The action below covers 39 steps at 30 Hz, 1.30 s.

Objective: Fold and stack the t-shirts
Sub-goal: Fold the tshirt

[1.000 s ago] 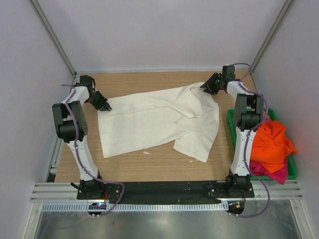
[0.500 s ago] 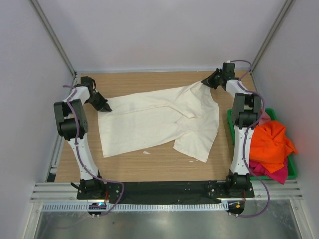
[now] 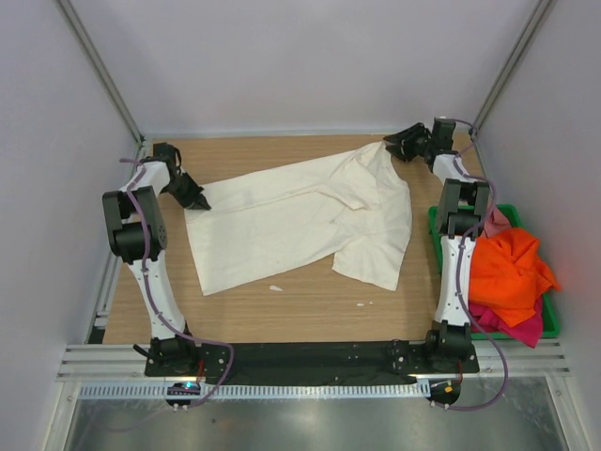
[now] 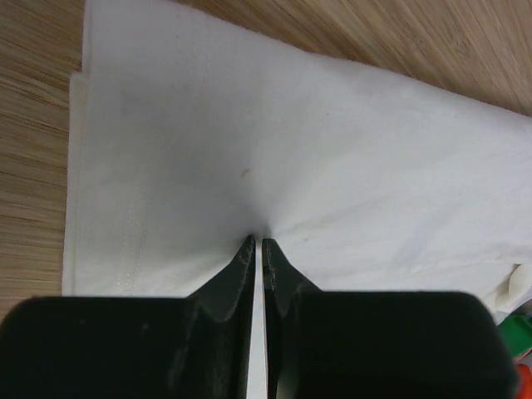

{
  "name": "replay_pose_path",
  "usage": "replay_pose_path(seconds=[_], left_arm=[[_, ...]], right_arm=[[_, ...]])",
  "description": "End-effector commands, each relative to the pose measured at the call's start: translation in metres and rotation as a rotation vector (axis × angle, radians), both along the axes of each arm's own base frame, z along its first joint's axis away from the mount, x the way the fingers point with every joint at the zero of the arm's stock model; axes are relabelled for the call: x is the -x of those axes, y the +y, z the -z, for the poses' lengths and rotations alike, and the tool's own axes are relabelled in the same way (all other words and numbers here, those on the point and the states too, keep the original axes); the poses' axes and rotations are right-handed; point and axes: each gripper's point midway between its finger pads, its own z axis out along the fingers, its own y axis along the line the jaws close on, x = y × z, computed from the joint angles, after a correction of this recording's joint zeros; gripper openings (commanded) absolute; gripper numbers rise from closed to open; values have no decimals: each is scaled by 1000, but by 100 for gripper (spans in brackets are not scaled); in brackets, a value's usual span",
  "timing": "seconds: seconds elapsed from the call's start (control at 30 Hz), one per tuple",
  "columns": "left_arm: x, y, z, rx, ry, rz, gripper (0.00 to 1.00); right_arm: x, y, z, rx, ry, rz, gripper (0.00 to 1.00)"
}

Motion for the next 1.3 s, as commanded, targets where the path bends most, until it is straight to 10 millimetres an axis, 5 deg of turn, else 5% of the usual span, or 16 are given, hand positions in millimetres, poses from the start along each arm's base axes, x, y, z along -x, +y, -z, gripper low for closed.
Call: replay_pose_path(seconds=[0.0, 0.13, 0.27, 0.5, 0.73, 1.27], left_arm=[[10, 18, 22, -98, 53, 17, 8], [7, 16, 7, -93, 21, 21, 8], [7, 12, -4, -81, 2, 30, 8], [16, -4, -20, -43, -25, 56, 8], [22, -19, -20, -18, -23, 76, 8], [5, -13, -20, -47, -28, 69, 8]], right_arm=[[12, 10, -69, -35, -114, -93, 46], [47, 6, -76, 146, -30, -130, 45], [74, 17, -58, 248, 34, -217, 26], [114, 32, -34, 317, 102, -285, 37], [124, 37, -10, 325, 151, -331, 39], [126, 55, 15, 295, 166, -385, 39]])
